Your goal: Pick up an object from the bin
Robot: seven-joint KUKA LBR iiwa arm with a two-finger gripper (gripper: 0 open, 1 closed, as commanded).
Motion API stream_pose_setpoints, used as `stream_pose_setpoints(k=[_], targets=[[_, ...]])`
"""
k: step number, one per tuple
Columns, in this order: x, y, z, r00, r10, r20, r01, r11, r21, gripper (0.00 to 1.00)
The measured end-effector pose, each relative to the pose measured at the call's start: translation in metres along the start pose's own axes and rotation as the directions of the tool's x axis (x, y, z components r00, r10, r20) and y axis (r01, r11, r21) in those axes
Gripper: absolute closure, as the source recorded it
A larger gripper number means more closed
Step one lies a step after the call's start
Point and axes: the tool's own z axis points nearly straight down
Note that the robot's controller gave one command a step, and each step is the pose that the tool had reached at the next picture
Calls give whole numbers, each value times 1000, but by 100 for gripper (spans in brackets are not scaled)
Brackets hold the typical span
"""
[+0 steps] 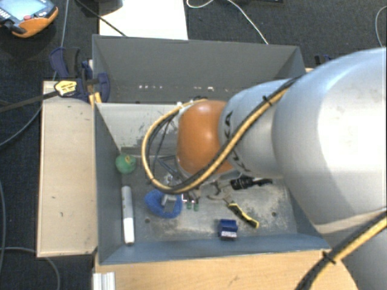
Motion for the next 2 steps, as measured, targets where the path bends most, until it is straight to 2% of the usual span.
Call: stream_pose_setpoints(k=[1, 2], targets=[[22, -15, -138, 1000, -18, 8, 18, 1000, -4, 100], [-27, -32, -28, 1000, -26, 5, 26, 1000, -1, 100]])
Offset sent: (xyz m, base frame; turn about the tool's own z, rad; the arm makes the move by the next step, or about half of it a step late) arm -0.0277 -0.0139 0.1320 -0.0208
